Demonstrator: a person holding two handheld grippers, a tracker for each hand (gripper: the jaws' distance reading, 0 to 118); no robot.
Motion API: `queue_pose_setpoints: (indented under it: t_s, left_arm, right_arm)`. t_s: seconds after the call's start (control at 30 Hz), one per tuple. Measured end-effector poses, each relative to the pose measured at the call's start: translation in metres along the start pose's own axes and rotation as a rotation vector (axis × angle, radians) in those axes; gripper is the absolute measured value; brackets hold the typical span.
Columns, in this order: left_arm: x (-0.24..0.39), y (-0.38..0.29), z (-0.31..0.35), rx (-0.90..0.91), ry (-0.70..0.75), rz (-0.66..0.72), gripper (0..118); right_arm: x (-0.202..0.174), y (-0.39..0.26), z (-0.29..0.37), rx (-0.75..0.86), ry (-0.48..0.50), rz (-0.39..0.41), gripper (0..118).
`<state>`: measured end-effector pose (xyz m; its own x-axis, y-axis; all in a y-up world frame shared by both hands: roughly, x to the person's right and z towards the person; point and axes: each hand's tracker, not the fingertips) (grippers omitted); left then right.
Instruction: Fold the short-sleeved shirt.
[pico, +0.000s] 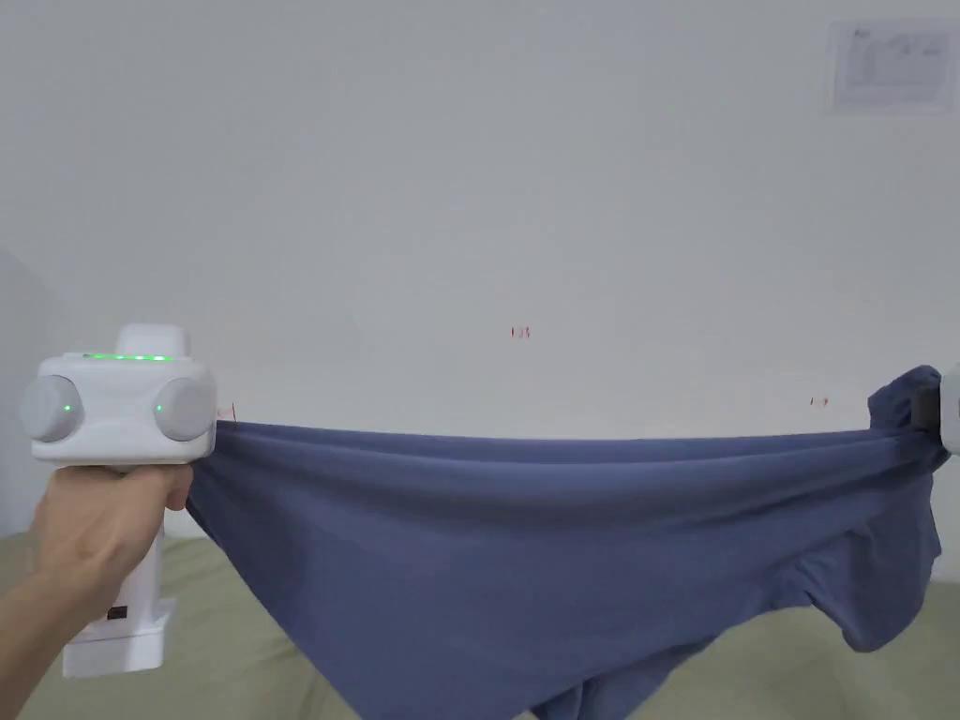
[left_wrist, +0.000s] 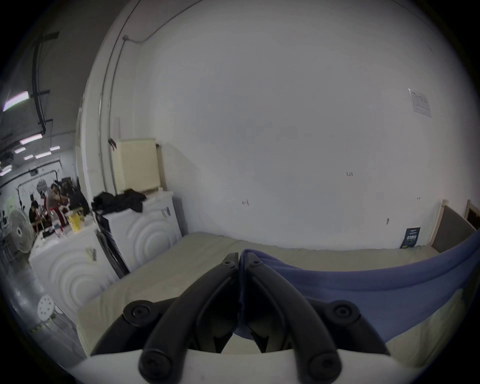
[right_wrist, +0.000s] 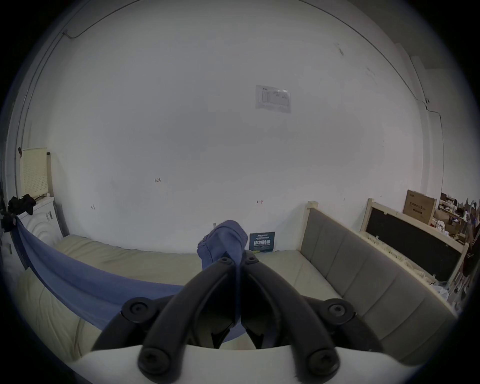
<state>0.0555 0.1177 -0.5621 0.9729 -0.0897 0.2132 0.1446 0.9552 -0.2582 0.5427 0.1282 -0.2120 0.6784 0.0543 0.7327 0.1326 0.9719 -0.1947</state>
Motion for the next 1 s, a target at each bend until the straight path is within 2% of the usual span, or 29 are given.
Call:
queue_pose_setpoints:
  t_s: [0.17,0.27,0.37,0.4,0.5,0.6,1.0]
  left_arm:
    - [0.011,-0.074,-0.035,-0.143,-0.011,-0.027,0]
    - [0.008,-0.141,-0.041,-0.261,-0.044,-0.043,0]
    - [-0.002,-0.21,-0.029,-0.384,-0.087,-0.093,0]
    - [-0.008,-0.233,-0.019,-0.398,-0.097,-0.098,0]
    - [-0.031,-0.286,0.014,-0.454,-0.126,-0.122,0]
    - [-0.052,-0.321,0.06,-0.483,-0.143,-0.142,0]
    - [-0.126,-0.38,0.187,-0.54,-0.188,-0.114,0]
  right_arm:
    - [-0.008,-0.078,-0.029,-0.134,0.011,0.039,4]
    - [-0.008,-0.144,-0.018,-0.24,0.028,0.049,4]
    - [0.004,-0.213,0.011,-0.344,0.048,0.0,4]
    - [0.008,-0.237,0.024,-0.373,0.062,-0.021,4]
    - [0.027,-0.289,0.064,-0.468,0.061,-0.021,4]
    - [0.041,-0.325,0.114,-0.497,0.07,-0.023,4]
    - [0.081,-0.408,0.261,-0.565,0.103,-0.103,4]
